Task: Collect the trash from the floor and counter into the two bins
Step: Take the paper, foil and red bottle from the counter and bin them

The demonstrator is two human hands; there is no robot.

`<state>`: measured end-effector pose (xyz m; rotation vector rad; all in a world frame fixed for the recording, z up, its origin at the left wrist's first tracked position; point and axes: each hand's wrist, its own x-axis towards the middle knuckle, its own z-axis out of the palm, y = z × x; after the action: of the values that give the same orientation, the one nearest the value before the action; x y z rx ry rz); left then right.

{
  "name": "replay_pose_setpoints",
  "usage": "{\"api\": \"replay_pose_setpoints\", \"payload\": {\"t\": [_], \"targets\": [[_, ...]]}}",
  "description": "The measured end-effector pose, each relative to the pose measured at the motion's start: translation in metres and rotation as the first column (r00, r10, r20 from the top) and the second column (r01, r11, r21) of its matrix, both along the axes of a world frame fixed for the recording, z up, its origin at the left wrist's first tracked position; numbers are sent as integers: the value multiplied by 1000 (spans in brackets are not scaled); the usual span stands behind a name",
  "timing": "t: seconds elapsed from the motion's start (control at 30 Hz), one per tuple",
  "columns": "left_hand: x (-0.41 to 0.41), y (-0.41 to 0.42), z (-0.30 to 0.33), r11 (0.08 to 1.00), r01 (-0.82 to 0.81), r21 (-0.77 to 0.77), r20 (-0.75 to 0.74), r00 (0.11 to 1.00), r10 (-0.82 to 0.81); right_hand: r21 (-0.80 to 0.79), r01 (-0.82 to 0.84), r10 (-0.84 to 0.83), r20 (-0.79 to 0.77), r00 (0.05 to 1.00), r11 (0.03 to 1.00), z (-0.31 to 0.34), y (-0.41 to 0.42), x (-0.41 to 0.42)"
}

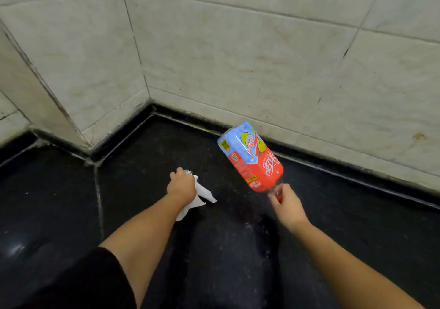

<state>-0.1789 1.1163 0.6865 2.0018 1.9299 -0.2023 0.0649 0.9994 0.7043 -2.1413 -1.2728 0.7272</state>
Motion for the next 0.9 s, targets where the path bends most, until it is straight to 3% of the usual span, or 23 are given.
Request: {"api": "replay_pose_setpoints", "payload": {"t": [0.23,0.47,0.67,0.9], "targets": [[-1,-66,46,978,-129,163,73,990,118,37,-204,204,8,979,978,21,-22,5],[-61,-213,68,893,-413,179,70,911,407,-20,-466,465,-37,885,885,21,-66,-33],[-155,-372,84,647,-736,197,65,669,741,-51,-734,732,-45,680,678,40,-119,-127],[-189,-601,80,336,-924,182,87,356,930,-54,-930,930,-31,365,363,45,-245,-230]]}}
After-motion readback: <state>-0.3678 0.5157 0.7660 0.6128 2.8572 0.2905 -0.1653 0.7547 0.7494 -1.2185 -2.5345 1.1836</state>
